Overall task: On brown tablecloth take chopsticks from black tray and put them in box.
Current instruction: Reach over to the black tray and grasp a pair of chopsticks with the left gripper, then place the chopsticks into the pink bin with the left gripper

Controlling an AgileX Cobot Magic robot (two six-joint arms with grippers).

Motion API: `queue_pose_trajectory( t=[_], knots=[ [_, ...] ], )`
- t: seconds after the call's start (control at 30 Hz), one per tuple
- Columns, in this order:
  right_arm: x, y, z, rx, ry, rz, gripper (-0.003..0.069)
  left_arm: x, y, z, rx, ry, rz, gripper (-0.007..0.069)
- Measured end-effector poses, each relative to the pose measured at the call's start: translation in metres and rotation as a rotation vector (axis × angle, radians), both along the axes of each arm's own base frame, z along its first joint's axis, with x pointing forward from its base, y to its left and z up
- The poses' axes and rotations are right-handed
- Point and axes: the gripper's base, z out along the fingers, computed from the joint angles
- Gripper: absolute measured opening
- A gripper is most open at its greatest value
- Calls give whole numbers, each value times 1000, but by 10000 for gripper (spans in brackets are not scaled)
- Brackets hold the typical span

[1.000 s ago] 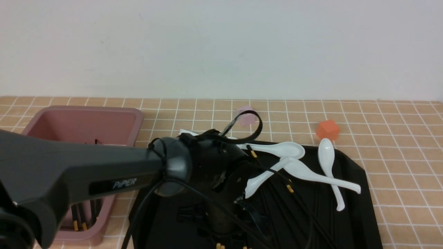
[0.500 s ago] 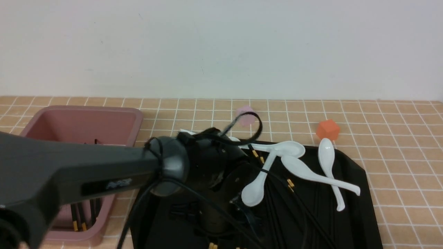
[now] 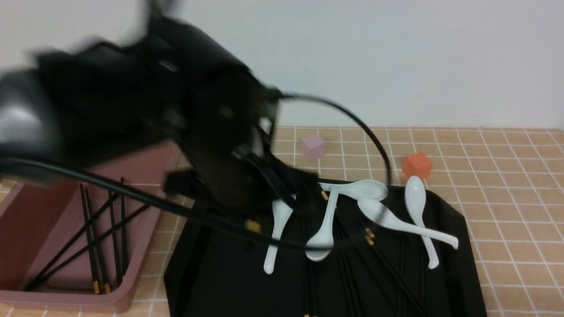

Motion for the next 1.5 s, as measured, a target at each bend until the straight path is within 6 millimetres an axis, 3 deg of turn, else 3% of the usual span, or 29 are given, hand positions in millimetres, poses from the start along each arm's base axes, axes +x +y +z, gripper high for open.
queue_pose_trajectory(
  t=[0.07, 0.13, 0.3, 0.43, 0.6, 0.73, 1.1, 1.23, 1.33, 1.5],
  knots=[
    [0, 0, 0, 0, 0, 0, 240, 1, 18, 12, 9, -21, 41, 121],
    [0, 0, 0, 0, 0, 0, 240, 6, 52, 25, 59, -28, 123, 121],
    [0, 0, 0, 0, 0, 0, 240, 17, 122, 29, 162, 0, 275, 121],
    [0, 0, 0, 0, 0, 0, 240, 21, 156, 7, 200, 62, 320, 121],
    [0, 0, 0, 1, 0, 0, 240, 30, 182, -39, 174, 75, 318, 121],
    [0, 0, 0, 0, 0, 0, 240, 44, 194, -66, 168, 70, 334, 121],
    [0, 0, 0, 0, 0, 0, 240, 70, 194, -117, 192, 154, 313, 129],
    [0, 0, 0, 0, 0, 0, 240, 72, 193, -121, 189, 162, 313, 193],
    [0, 0, 0, 0, 0, 0, 240, 70, 193, -119, 181, 168, 319, 296],
    [0, 0, 0, 0, 0, 0, 240, 60, 193, -102, 169, 164, 334, 349]
  ],
)
